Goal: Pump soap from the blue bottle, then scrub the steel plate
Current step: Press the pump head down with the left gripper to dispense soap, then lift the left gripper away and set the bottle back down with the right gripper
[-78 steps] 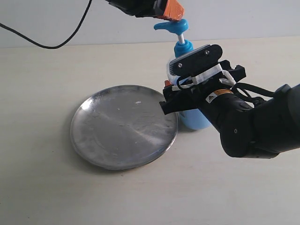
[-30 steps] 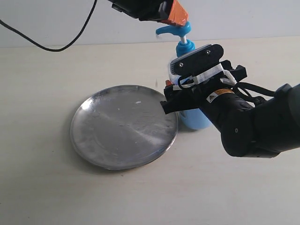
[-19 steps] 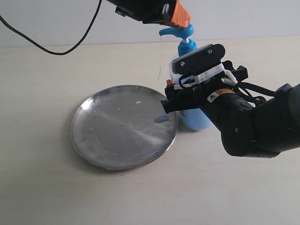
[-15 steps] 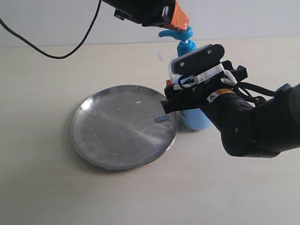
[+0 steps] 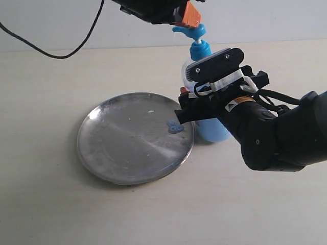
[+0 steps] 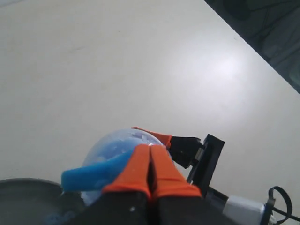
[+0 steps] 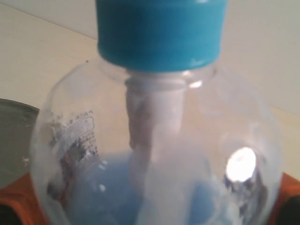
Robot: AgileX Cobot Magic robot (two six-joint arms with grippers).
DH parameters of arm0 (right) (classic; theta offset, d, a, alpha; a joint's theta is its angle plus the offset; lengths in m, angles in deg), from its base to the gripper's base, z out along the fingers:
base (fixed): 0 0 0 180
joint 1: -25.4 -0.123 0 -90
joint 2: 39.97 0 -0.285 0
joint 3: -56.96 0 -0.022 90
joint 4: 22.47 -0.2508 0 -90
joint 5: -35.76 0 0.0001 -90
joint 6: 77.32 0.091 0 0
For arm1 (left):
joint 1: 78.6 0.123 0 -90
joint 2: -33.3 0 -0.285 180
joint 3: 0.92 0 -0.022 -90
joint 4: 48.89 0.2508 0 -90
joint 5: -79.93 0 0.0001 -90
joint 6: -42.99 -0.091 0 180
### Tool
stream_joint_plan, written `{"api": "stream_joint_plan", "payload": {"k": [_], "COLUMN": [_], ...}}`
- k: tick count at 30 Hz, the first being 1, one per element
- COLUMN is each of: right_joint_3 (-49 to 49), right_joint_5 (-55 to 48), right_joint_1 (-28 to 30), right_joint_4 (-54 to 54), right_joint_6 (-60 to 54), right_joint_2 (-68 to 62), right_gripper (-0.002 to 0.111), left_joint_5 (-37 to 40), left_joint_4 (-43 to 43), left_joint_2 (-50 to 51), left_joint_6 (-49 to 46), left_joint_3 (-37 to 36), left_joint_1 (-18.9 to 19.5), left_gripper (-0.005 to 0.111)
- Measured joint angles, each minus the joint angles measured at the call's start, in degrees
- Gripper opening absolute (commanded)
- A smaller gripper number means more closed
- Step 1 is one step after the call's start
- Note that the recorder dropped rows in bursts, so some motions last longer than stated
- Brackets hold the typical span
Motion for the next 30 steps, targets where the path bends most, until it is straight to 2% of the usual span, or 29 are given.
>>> {"api": "stream_joint_plan", "payload": {"k": [10,22,30], "right_joint_3": [0.0,0.0,-0.2], "right_joint_5": [0.0,-2.0,-6.8], "right_joint_1": [-0.1,0.2,3.1], "right_joint_4": [1.3,-2.9,-4.1], "right_joint_6": [-0.7,-0.6,-0.2], "right_joint_2": [0.0,1.6,6.1], "right_gripper": [0.000,0.000,0.000], "left_joint_5": [1.1,0.5,3.4], "left_joint_4": [7.2,8.7,12.4], "left_joint_2": [-3.8,-10.1,-10.2], "left_joint_6": [-0.2,4.5,8.3], "left_joint_3": [4.1,4.2,4.2], "left_joint_1": [-0.5,7.5,9.3], "left_gripper": [0.000,0.000,0.000]}}
